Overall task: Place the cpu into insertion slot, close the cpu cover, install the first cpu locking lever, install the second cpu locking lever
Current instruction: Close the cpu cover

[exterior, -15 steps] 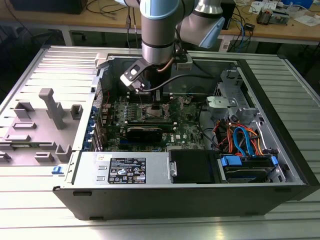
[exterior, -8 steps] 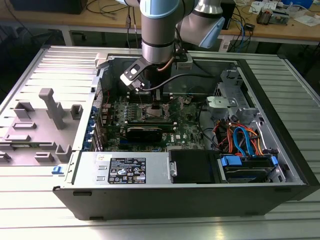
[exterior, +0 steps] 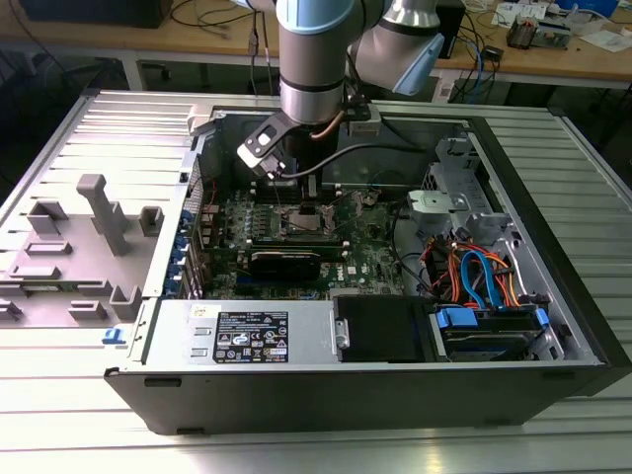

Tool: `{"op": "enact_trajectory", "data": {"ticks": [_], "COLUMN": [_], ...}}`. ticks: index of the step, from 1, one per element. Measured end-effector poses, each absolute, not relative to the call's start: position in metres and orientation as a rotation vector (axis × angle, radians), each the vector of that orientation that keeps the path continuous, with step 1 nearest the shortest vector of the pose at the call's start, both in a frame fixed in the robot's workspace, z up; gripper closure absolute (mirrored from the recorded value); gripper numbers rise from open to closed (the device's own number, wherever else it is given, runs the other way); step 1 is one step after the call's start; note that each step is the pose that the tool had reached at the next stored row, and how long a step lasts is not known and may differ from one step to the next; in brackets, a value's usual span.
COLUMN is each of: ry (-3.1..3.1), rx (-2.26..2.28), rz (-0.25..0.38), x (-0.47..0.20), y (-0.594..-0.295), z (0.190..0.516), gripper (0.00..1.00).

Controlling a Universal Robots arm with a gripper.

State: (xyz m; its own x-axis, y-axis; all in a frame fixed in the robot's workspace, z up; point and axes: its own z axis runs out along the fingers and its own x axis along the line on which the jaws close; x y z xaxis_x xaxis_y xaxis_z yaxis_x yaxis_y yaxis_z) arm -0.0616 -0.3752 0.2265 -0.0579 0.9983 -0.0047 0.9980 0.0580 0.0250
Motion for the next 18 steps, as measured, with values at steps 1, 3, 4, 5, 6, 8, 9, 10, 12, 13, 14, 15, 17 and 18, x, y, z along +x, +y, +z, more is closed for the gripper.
{"op": "enact_trajectory", "data": {"ticks": [1, 3, 4, 5, 6, 8, 9, 10, 12, 13, 14, 15, 17, 18], "ry": [2.270, 2.270, 2.270, 2.270, 2.270, 2.270, 2.270, 2.270, 2.270, 2.270, 2.270, 2.270, 2.270, 2.270], "rx": [2.142, 2.142, 2.142, 2.142, 2.142, 2.142, 2.142, 2.142, 2.142, 2.142, 2.142, 2.142, 2.142, 2.142], "rz": [0.023, 0.023, 0.023, 0.023, 0.023, 0.023, 0.023, 0.023, 0.023, 0.023, 0.023, 0.023, 0.023, 0.024], "x": [-0.062, -0.062, -0.062, -0.062, -0.062, -0.062, -0.062, -0.062, -0.062, -0.062, -0.062, -0.062, -0.062, -0.062], "y": [-0.375, -0.375, -0.375, -0.375, -0.375, -0.375, -0.375, -0.375, -0.375, -0.375, -0.375, -0.375, -0.375, -0.375], "z": [0.227, 0.228, 0.228, 0.229, 0.229, 0.230, 0.230, 0.231, 0.233, 0.234, 0.235, 0.236, 0.238, 0.239], "gripper": [0.89, 0.89, 0.89, 0.89, 0.89, 0.89, 0.89, 0.89, 0.89, 0.89, 0.89, 0.89, 0.89, 0.89]}}
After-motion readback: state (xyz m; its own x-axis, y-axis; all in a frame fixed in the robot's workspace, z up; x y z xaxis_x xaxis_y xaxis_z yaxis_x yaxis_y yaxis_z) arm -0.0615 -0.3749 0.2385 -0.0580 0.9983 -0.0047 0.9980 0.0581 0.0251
